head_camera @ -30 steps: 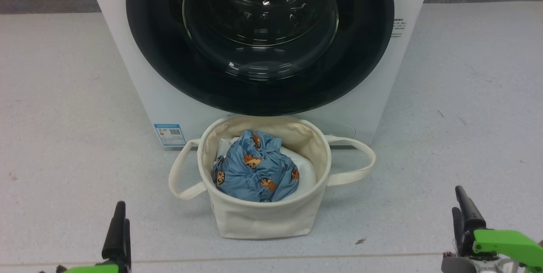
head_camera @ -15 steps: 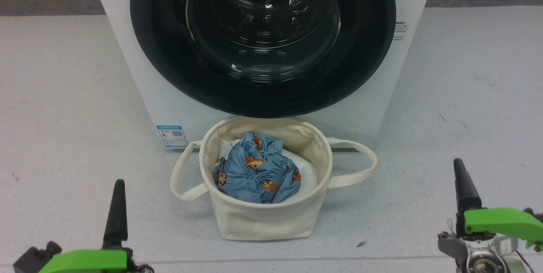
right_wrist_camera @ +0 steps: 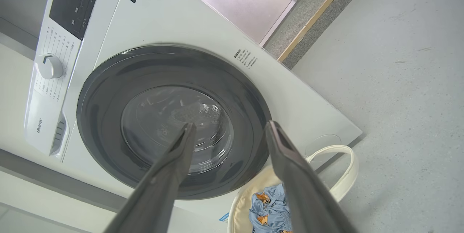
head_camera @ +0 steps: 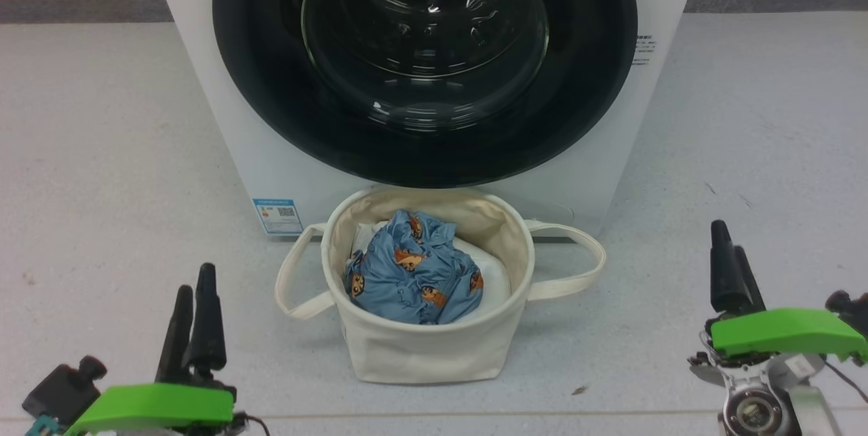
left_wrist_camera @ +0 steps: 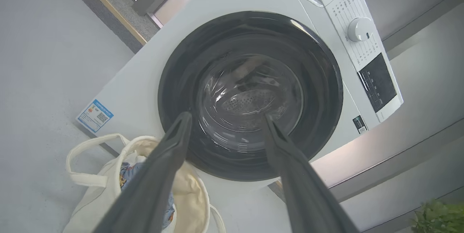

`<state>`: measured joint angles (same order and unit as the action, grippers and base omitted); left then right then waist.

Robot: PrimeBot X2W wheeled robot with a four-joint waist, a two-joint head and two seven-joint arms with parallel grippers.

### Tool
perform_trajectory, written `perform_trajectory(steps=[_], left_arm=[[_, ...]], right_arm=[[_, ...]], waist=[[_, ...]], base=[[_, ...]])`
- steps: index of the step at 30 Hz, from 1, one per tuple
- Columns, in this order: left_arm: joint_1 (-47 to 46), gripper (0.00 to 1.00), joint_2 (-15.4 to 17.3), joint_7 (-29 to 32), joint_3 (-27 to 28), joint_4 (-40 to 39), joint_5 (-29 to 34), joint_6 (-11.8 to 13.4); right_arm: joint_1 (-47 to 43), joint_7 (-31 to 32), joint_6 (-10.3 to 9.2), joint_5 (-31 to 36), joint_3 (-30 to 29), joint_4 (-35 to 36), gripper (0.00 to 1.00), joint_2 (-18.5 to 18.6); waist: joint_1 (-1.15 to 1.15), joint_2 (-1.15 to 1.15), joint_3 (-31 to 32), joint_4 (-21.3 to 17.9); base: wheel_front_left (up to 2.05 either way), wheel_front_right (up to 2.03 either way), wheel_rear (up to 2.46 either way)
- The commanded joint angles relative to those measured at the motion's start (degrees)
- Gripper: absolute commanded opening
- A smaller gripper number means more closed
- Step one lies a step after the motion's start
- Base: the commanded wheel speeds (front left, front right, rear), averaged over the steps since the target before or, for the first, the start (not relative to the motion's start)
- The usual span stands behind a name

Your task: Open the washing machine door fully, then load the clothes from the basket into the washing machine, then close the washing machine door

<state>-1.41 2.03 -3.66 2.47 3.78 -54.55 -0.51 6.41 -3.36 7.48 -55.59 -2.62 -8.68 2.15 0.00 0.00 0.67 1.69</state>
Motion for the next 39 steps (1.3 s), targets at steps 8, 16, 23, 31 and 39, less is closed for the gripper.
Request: perform_trajectory(steps=[8,16,23,31,39], left_arm=[[-3.52,1.00,1.29,-1.83,-1.15,-3.93,12.48,1.23],[-3.42,1.00,2.36,-3.16,-3.47,-2.87,21.04,2.81],[-3.60,1.00,3.09,-4.17,-4.87,-0.79,25.96,3.96],[-4.28,1.00,4.03,-5.51,-7.70,1.67,32.47,5.62],[-4.60,1.00,4.73,-7.02,-10.34,4.09,38.56,7.70]], right_arm=[[4.29,-1.89,0.01,8.92,2.00,2.82,1.00,0.44],[4.48,-3.35,0.01,17.90,3.61,1.19,1.00,0.51],[4.83,-4.44,0.01,22.82,4.43,0.41,1.00,0.52],[4.98,-5.80,0.01,29.58,4.42,-1.43,1.00,0.56],[5.20,-7.32,0.01,37.71,5.23,-3.51,1.00,0.60]], waist=[[0.00,0.00,-0.36,0.36],[0.00,0.00,-0.44,0.74],[0.00,0.00,-0.56,0.83],[0.00,0.00,-0.78,1.15],[0.00,0.00,-0.55,1.54]], base=[[0.00,0.00,0.00],[0.00,0.00,0.00],[0.00,0.00,0.00],[0.00,0.00,0.00],[0.00,0.00,0.00]])
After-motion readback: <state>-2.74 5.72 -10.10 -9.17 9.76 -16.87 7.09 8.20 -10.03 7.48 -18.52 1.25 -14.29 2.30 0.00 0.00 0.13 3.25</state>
